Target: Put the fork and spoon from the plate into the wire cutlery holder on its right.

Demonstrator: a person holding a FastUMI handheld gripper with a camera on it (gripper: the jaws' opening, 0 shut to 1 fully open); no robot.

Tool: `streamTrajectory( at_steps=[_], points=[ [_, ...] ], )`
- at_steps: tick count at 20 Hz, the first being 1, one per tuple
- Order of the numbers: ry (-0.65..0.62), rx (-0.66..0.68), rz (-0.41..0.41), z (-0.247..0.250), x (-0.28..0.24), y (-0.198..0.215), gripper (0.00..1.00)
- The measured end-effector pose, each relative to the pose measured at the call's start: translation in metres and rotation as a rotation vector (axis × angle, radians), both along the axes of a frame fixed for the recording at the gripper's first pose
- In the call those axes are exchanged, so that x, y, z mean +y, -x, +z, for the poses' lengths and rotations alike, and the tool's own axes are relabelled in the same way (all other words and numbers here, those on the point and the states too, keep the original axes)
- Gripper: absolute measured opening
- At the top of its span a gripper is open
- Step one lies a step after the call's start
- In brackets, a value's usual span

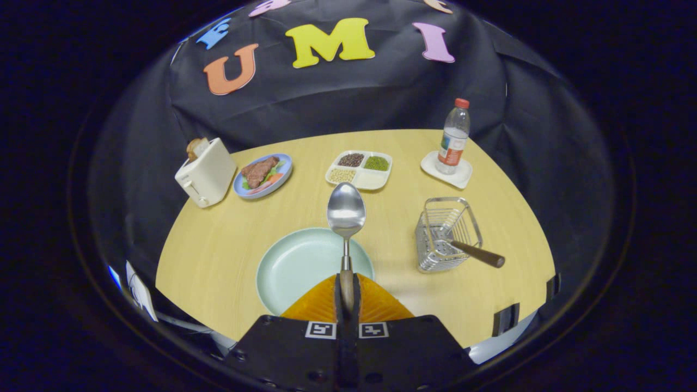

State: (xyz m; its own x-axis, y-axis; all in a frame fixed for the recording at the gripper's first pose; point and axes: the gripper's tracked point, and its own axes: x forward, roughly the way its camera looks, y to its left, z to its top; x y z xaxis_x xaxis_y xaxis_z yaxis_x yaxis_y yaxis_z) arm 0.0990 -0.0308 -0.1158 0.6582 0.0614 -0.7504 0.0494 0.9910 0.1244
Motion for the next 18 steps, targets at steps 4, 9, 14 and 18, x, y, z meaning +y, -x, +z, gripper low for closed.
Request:
streamTrajectory(
  at_steps=[4,9,14,18],
  points=[
    [0.016,-0.028,-0.042,0.018,-0.04,-0.001,0.0],
    [0.021,-0.037,-0.089,0.026,-0.077,-0.006,0.0],
    [0.015,-0.005,-0.106,0.014,-0.099,-0.011,0.0],
    [0.0,0.025,-0.1,0.0,-0.101,-0.018,0.0]
  ],
)
